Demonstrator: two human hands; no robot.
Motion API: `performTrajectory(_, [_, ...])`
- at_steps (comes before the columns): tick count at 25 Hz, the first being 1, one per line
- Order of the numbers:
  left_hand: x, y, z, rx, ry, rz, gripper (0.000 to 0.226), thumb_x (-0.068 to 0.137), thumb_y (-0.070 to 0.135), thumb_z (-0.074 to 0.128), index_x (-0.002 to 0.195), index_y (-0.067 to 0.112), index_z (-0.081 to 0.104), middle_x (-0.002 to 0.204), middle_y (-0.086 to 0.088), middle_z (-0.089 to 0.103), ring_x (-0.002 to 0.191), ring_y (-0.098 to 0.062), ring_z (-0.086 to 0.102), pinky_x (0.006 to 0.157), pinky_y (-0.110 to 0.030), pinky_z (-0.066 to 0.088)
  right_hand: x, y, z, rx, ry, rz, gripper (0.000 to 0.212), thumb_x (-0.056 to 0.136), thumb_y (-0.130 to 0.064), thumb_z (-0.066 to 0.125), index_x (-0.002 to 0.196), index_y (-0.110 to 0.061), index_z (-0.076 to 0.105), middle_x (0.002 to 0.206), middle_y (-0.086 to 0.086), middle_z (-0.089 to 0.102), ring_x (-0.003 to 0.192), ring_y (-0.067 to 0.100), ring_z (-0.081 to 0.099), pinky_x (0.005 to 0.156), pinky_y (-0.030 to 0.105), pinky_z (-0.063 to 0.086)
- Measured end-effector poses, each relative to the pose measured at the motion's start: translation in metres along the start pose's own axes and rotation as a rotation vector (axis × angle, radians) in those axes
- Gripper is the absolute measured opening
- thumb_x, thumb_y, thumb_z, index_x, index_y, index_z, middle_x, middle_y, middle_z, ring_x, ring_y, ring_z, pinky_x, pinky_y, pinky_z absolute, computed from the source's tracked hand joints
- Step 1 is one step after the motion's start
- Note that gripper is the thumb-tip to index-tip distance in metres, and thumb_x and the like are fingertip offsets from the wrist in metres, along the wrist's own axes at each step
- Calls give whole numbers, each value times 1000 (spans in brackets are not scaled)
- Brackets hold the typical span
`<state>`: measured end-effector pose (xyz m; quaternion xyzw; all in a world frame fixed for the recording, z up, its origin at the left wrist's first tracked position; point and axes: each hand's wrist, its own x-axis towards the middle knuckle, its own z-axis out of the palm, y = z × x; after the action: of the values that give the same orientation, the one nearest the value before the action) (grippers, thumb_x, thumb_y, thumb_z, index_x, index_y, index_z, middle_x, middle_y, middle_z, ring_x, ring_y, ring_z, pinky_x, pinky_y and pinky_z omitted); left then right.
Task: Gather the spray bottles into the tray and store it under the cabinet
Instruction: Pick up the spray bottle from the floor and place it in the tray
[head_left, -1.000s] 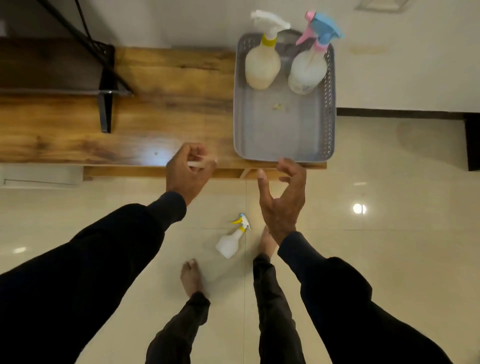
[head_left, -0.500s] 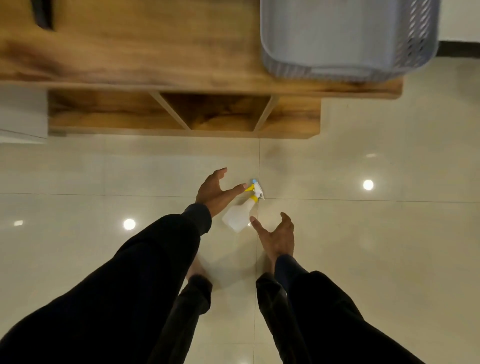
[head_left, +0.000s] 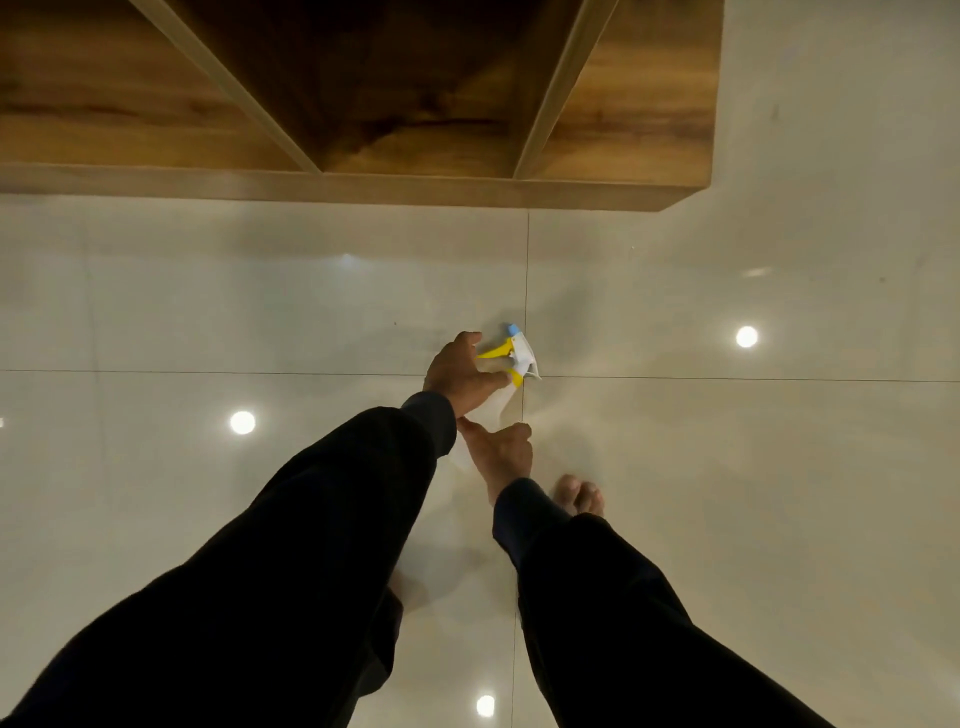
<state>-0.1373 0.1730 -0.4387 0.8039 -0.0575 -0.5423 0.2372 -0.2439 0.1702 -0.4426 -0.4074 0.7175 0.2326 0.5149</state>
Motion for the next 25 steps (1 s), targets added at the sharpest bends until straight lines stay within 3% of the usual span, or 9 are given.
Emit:
performTrajectory(7, [32, -4, 19, 12, -44, 15, 74, 75, 23, 82, 140, 16, 47, 139, -2, 60, 127, -25, 56, 94, -27, 40, 34, 0, 27, 31, -32, -62, 66, 87, -38, 71, 138, -10, 40, 134, 13, 57, 119, 34, 59, 103, 48, 50])
performTrajectory(11, [20, -5, 5, -38, -15, -3, 71, 77, 17, 82, 139, 15, 48, 136, -6, 60, 124, -28, 57, 99, -32, 44, 8, 1, 14, -136, 29, -258, 78, 74, -43, 82, 136, -16, 43, 131, 8, 57, 112, 27, 60, 90, 34, 54])
performTrajectory(13, [0, 5, -6, -77, -19, 1, 68, 76, 19, 83, 136, 15, 50, 132, -5, 61, 121, -27, 58, 98, -33, 45, -15, 0, 0, -218, 52, -346, 84, 67, -42, 87, 134, -17, 43, 130, 6, 55, 107, 21, 57, 80, 26, 47])
performTrajectory(18, [-68, 63, -50, -183, 18, 83, 58, 74, 22, 85, 124, 18, 55, 113, 4, 63, 107, -23, 60, 89, -31, 46, -94, -31, -40, -280, 124, -534, 88, 69, -45, 87, 139, -20, 39, 134, 1, 52, 117, 19, 53, 88, 24, 44])
performTrajectory(22, [-138, 117, -94, -290, 50, 161, 55, 72, 21, 86, 119, 19, 57, 115, 3, 66, 104, -21, 63, 92, -33, 49, -171, -61, -74, -252, 181, -661, 86, 67, -46, 87, 137, -23, 41, 133, 0, 52, 112, 14, 52, 86, 21, 45])
performTrajectory(25, [-198, 161, -131, -352, 73, 248, 52, 71, 18, 87, 115, 16, 59, 115, 0, 68, 105, -21, 66, 92, -31, 52, -230, -84, -101, -227, 217, -746, 89, 66, -48, 87, 138, -27, 39, 137, -3, 48, 116, 13, 54, 93, 23, 48])
